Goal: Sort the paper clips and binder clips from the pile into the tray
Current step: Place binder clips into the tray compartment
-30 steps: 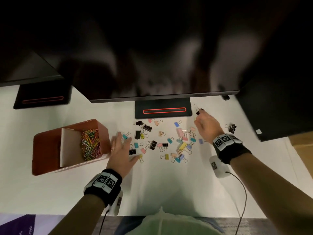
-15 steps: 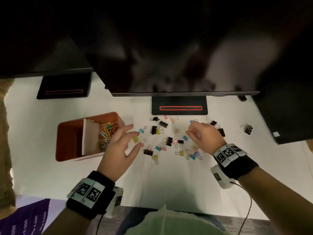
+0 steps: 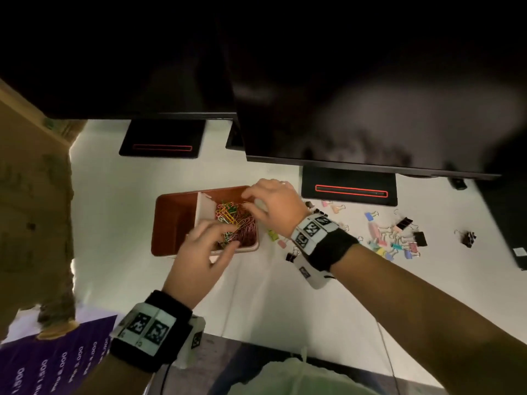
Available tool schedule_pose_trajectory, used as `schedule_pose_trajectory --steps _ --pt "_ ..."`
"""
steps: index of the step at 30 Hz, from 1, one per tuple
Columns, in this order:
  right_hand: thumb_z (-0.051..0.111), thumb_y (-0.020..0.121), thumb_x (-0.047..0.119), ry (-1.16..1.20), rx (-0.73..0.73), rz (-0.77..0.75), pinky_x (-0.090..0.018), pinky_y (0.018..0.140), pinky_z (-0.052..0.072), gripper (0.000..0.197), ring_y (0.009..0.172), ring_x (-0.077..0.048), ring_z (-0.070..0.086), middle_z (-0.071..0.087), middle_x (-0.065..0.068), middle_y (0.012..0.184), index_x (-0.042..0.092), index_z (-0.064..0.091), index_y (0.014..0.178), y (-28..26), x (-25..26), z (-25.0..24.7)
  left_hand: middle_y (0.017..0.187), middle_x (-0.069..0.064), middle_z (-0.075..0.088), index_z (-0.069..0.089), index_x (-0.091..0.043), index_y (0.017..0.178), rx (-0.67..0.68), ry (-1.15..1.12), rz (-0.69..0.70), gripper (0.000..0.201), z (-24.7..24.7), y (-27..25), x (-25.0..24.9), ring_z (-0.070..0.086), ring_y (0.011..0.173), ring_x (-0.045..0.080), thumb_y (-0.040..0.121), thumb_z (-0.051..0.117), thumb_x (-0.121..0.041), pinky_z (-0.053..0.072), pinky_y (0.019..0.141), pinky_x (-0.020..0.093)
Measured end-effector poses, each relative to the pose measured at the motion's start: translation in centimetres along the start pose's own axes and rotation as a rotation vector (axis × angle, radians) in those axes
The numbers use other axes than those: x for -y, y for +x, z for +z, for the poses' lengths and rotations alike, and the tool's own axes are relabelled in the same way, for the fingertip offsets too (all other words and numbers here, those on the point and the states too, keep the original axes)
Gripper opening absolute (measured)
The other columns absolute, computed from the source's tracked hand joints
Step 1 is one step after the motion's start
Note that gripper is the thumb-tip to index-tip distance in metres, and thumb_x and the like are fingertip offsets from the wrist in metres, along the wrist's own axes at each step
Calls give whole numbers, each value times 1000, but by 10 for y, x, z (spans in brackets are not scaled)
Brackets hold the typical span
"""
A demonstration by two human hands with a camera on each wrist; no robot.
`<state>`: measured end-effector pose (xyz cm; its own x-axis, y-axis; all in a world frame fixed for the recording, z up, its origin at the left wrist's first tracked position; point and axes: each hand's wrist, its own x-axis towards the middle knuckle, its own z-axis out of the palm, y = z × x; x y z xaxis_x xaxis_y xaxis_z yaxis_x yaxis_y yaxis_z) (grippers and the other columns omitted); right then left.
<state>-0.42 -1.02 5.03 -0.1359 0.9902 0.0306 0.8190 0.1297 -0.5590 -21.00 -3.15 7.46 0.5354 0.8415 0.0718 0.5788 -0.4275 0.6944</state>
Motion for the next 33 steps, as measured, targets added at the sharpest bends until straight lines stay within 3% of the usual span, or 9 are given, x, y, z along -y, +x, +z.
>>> schedule_pose_trajectory --steps 3,7,10,12,15,19,22,27,33 --pt "54 91 27 -50 -79 131 -42 96 44 25 106 -19 53 59 1 113 23 59 115 -28 -44 -10 116 -13 49 58 -25 112 131 -71 57 27 30 -2 -15 47 109 -5 87 57 -33 42 95 18" --pt "60 86 33 -139 165 310 -42 102 40 45 121 -23 43 47 1 133 30 47 129 -55 -91 -15 150 -10 21 46 -29 127 311 -94 12 39 84 2 -26 18 139 3 89 56 -30 22 113 22" --pt "63 83 38 -145 287 301 -45 108 35 59 131 -27 36 36 -1 146 34 39 137 -55 -97 -11 156 -6 -9 34 -25 137 348 9 -131 49 122 13 -21 -7 144 16 91 51 -26 16 116 34" --pt "65 83 38 -147 387 322 -47 111 32 64 136 -30 29 26 -3 152 35 36 140 -51 -96 -5 156 3 -13 32 -22 139 334 129 -206 49 140 24 -14 -14 143 25 93 47 -25 15 118 43" --pt "66 82 37 -196 459 344 -47 111 31 58 136 -31 28 23 -4 152 34 43 135 -52 -96 5 156 12 -2 40 -18 135 352 233 -274 41 153 35 -6 -6 144 32 94 43 -21 15 117 48" --pt "63 86 27 -150 375 344 -38 100 43 36 116 -27 44 43 -5 128 23 56 121 -63 -99 10 149 10 29 55 -14 122 342 198 -233 32 158 31 -2 23 137 32 91 46 -10 25 113 41" --pt "63 86 21 -65 366 349 -33 95 46 32 110 -25 48 46 -5 125 16 59 118 -69 -103 7 136 7 44 61 -14 114 301 155 -212 30 160 29 1 40 124 28 87 53 -6 36 106 37" --pt "65 85 17 8 287 348 -27 96 44 32 111 -21 50 48 -3 124 15 60 117 -75 -109 -7 107 6 51 67 -13 98 307 153 -204 19 163 33 1 48 102 24 83 60 -4 46 91 35" --pt "64 86 14 39 198 391 -22 102 40 33 118 -18 50 43 -2 135 14 59 119 -88 -113 -29 101 2 50 66 -17 96 329 89 -186 13 161 34 4 54 92 24 84 60 -15 49 87 40"
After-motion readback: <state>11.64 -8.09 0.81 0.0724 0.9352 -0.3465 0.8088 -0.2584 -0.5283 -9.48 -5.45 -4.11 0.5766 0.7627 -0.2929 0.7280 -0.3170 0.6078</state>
